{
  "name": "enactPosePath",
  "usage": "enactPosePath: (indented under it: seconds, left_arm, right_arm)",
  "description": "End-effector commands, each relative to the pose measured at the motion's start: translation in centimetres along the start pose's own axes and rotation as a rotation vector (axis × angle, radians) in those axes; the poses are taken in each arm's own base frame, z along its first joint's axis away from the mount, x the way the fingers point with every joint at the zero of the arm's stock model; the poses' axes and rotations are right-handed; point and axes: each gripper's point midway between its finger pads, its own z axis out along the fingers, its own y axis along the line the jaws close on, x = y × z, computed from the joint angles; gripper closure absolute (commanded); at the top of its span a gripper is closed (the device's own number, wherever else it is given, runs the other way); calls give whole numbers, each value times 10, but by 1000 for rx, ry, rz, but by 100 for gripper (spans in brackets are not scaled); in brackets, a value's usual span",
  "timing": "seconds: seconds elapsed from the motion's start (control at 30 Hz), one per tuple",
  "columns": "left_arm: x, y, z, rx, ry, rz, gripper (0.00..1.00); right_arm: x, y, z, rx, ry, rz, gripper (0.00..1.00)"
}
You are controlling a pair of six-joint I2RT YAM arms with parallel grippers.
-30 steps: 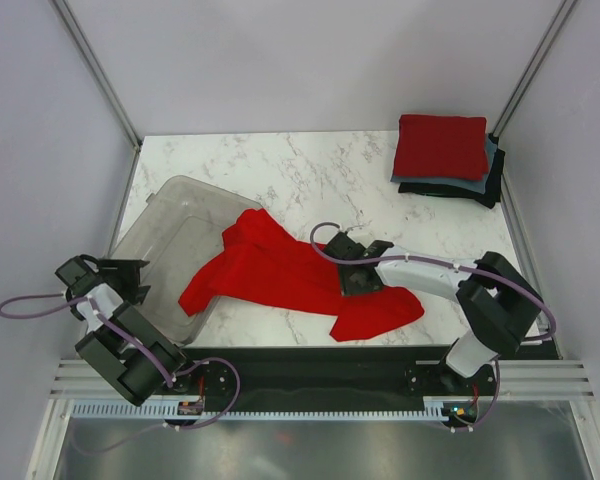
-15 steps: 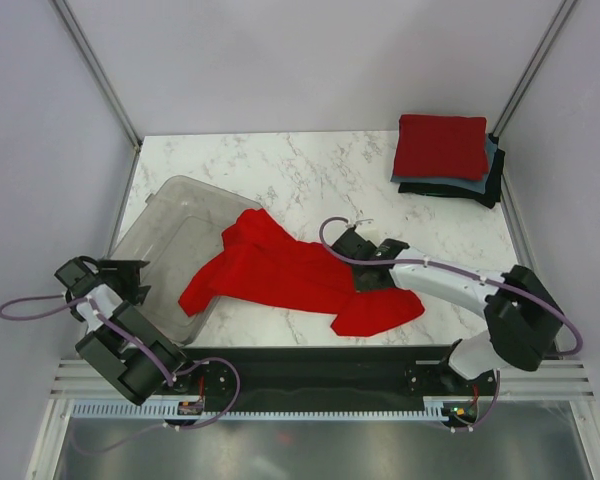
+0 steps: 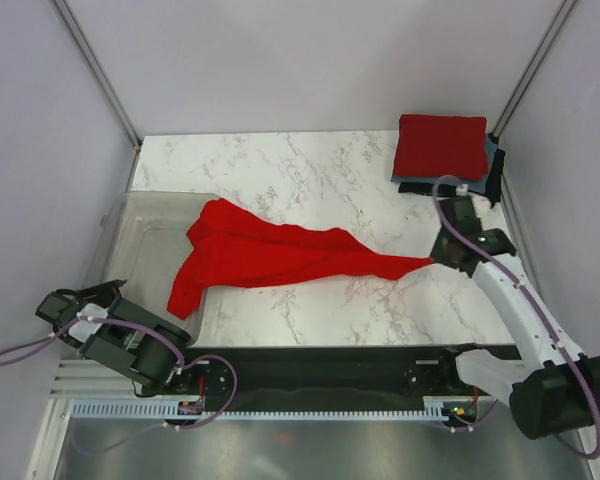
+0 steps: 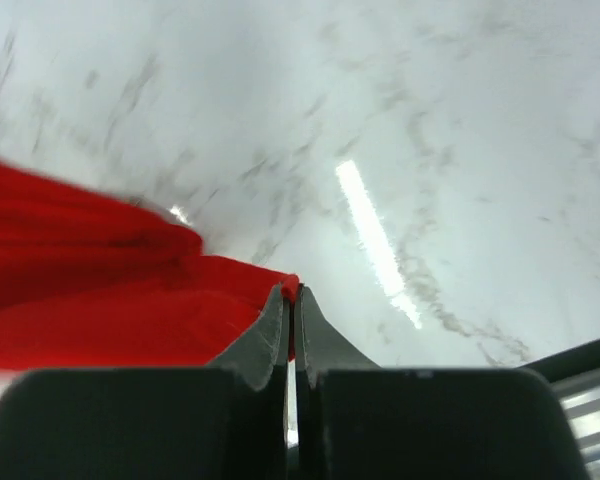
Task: Fold and stack the t-shirts
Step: Flatten the tshirt out
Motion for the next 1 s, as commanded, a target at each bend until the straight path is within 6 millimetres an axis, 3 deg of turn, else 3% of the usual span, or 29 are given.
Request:
enactPosePath:
  seconds: [0.0,0.07,0.27,0.33,0.47,0.53,0.63,0.87,0.93,0.97]
  left_arm:
    - [-2,-5,-4,36,-17,-47,26]
    - [-2,-3,-3,33,-24,-47,26]
    - [-4,-4,0,24,-9,-59,25]
    - [-3,-1,4,12,9,-65,25]
    - [0,1,10,13,42,-82,25]
    - [-2,-2,10,21,43,-96,25]
    - [0,-9,11,41,64,-104,25]
    - [7,-11,17,39,117,-116,25]
    - [10,-21,17,68,135,-93,25]
    - [20,-34,16,96,170,-46,25]
  right_arm:
    - [-32,-46,-2,2,-38,131,100]
    - [-46,-72,3,20,-36,226,100]
    - [-80,-103,5,25,-76,448,100]
    - [-90,-130,6,118,-96,502,100]
    - [-93,-120,17,32,-83,533,100]
    - [-87,-137,18,119,-94,533,100]
    - [-83,-137,22,103,-85,553,100]
    - [-87,-159,23,148,-79,628,100]
    - [-95,-153,21,108,-93,618,100]
    - [-99,-136,20,11,-91,604,100]
